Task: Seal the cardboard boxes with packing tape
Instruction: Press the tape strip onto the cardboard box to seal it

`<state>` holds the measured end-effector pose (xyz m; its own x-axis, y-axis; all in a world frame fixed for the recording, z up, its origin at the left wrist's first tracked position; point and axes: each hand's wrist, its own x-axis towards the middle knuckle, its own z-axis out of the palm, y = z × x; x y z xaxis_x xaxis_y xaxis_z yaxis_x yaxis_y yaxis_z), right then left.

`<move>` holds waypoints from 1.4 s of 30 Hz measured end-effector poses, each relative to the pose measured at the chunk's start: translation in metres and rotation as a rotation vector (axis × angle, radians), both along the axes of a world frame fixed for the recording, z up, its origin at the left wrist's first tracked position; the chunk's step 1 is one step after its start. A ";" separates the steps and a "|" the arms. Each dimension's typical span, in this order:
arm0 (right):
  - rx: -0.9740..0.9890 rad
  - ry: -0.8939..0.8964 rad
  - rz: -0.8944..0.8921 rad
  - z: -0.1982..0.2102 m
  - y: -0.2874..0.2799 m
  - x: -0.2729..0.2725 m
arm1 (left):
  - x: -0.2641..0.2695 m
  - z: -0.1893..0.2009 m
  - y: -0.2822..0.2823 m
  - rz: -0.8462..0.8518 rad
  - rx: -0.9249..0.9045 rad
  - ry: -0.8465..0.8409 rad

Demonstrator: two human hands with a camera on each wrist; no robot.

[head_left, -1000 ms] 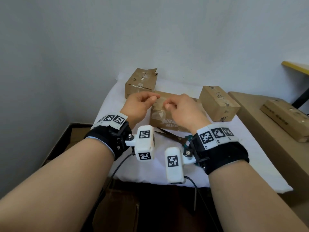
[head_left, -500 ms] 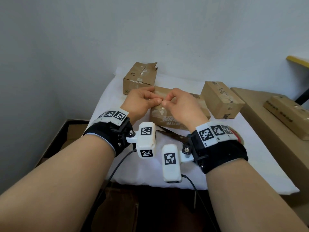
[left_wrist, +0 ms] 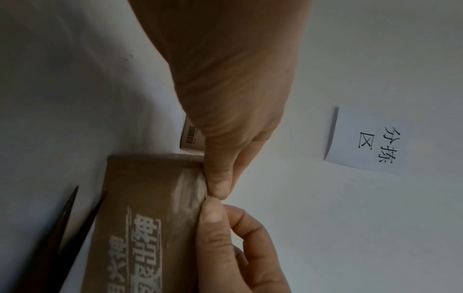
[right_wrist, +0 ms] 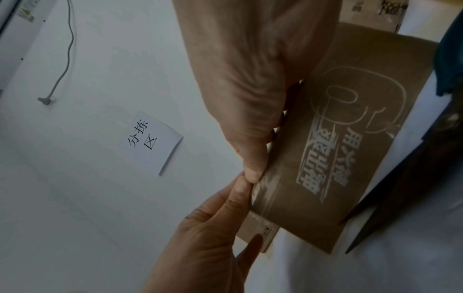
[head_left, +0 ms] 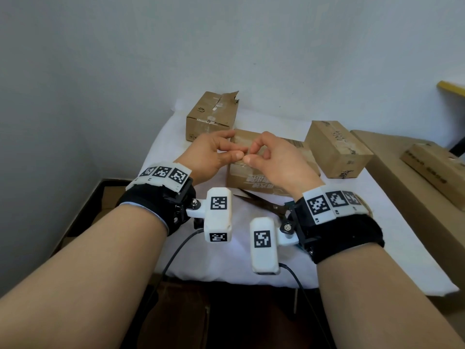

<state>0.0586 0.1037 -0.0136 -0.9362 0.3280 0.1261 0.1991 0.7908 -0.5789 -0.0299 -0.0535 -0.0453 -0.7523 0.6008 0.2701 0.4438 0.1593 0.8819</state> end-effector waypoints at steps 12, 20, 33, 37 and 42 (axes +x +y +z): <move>0.006 0.033 0.033 -0.005 0.005 -0.002 | -0.005 0.000 -0.003 -0.055 -0.157 0.221; 0.015 0.066 0.045 -0.010 0.007 -0.004 | -0.002 0.000 -0.006 -0.001 -0.311 0.284; 0.041 0.157 0.079 -0.020 0.012 -0.005 | 0.011 0.004 -0.002 0.130 -0.428 0.473; 0.063 0.181 0.095 -0.022 0.013 -0.004 | 0.013 -0.002 0.000 0.150 -0.384 0.517; 0.069 0.239 0.099 -0.024 0.012 -0.001 | 0.010 -0.008 -0.002 0.139 -0.330 0.529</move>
<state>0.0576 0.1152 -0.0372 -0.9045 0.2188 0.3662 -0.0173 0.8390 -0.5439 -0.0200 -0.0555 -0.0533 -0.6446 0.6224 0.4439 0.7616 0.4722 0.4439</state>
